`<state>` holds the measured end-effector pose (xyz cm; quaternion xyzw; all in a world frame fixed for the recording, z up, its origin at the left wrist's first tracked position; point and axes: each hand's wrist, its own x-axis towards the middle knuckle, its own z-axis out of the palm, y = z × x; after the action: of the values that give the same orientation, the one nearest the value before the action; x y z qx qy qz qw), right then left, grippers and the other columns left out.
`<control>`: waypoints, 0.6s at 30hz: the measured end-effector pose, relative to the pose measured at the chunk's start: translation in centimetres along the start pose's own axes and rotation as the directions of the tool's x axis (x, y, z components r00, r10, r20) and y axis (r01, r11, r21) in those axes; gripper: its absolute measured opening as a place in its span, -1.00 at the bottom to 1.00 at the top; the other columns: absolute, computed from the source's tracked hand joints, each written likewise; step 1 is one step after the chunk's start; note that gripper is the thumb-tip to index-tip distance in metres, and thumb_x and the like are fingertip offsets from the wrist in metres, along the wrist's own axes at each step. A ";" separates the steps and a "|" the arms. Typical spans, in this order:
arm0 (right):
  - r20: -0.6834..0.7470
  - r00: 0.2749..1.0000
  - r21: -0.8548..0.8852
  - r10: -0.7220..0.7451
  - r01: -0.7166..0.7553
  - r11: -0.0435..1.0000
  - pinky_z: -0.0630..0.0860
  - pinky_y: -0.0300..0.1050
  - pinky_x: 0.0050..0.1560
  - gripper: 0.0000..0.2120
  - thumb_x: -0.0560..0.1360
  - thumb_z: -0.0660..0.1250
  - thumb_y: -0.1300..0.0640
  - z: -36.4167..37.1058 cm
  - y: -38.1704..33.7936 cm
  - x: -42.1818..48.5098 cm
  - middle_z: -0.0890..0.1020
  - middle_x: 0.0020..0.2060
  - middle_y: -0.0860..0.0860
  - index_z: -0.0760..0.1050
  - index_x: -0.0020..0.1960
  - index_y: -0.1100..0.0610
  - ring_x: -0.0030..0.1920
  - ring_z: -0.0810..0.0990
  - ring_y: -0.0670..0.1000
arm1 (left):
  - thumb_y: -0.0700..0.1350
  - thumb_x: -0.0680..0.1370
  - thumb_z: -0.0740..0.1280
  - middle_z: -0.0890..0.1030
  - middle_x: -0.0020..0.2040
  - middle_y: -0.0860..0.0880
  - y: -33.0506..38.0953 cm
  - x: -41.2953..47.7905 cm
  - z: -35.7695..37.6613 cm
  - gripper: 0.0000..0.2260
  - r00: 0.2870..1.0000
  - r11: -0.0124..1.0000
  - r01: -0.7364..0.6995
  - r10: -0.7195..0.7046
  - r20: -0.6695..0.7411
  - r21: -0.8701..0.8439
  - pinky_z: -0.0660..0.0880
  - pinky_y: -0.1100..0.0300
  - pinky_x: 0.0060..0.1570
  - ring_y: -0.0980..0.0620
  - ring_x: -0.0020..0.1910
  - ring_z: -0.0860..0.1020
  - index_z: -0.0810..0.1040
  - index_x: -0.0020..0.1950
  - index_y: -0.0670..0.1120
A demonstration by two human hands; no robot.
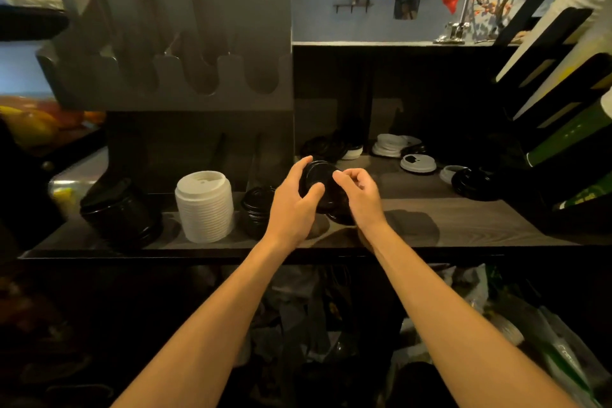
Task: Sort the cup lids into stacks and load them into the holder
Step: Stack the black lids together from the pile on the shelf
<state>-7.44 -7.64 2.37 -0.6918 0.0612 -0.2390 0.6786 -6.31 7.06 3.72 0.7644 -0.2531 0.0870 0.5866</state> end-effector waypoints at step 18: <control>-0.023 0.999 -0.501 -0.044 0.026 0.865 0.61 -0.02 -0.10 -0.53 0.53 0.38 -0.20 7.5 -0.4 -0.7 0.62 -0.41 0.04 0.61 -0.28 0.19 -0.31 0.63 0.01 | 0.02 0.60 0.37 0.49 0.37 0.01 -3.0 -1.9 -7.3 -0.58 0.959 0.826 -0.159 0.260 -0.115 0.541 0.47 0.02 0.35 0.05 0.35 0.45 0.46 0.43 -0.06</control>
<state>-5.02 -0.52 2.89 -0.8409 0.1199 -0.2390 0.4705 -5.22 15.02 2.51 0.8514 -0.2471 0.2874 0.3626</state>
